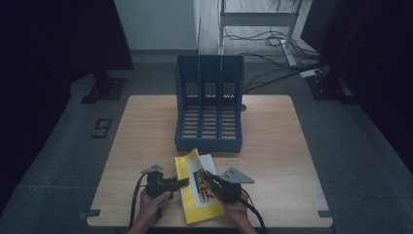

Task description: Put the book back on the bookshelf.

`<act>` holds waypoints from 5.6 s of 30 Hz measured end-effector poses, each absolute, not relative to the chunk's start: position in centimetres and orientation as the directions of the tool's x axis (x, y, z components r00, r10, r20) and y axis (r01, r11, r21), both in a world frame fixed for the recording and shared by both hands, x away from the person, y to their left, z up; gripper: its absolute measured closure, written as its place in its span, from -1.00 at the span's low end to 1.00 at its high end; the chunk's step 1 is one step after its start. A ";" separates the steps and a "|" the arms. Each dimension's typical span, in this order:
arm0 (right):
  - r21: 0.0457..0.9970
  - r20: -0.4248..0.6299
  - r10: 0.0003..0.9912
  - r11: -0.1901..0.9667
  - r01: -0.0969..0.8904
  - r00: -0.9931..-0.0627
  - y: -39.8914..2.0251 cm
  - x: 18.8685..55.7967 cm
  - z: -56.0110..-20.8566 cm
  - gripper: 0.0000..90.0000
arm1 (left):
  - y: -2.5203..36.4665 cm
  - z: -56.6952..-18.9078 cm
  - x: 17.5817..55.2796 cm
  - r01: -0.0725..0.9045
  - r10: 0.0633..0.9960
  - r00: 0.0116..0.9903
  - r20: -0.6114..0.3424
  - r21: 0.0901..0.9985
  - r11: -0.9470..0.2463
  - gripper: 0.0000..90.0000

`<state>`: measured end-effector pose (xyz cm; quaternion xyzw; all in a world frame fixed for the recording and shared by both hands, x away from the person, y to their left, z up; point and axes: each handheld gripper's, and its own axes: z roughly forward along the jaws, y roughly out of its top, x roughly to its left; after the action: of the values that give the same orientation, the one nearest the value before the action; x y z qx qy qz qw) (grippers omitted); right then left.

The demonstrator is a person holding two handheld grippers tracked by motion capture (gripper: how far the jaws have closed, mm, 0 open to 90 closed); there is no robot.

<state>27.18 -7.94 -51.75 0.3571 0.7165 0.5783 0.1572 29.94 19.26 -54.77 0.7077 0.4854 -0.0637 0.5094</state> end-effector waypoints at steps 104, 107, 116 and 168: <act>0.776 0.301 0.781 0.133 0.617 -0.547 -8.2 29.4 -53.9 0.03 | 19.6 -54.6 29.7 0.723 0.558 0.568 -0.605 0.691 0.014 0.44; 0.798 0.266 0.785 0.146 0.585 -0.559 -8.0 29.0 -53.4 0.08 | 19.6 -54.4 29.6 0.715 0.575 0.567 -0.590 0.699 0.013 0.44; 0.791 0.290 0.749 0.162 0.590 -0.595 -8.0 29.3 -53.9 0.14 | 19.5 -53.7 29.4 0.683 0.544 0.608 -0.578 0.730 0.011 0.47; 0.845 0.307 0.657 0.144 0.514 -0.688 -7.9 28.8 -53.7 0.06 | 21.2 -52.0 29.4 0.664 0.518 0.627 -0.583 0.746 0.036 0.62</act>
<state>28.83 -7.89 -53.72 0.3888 0.7533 0.5261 0.0680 29.41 21.19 -51.98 0.6915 0.4274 -0.0634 0.5789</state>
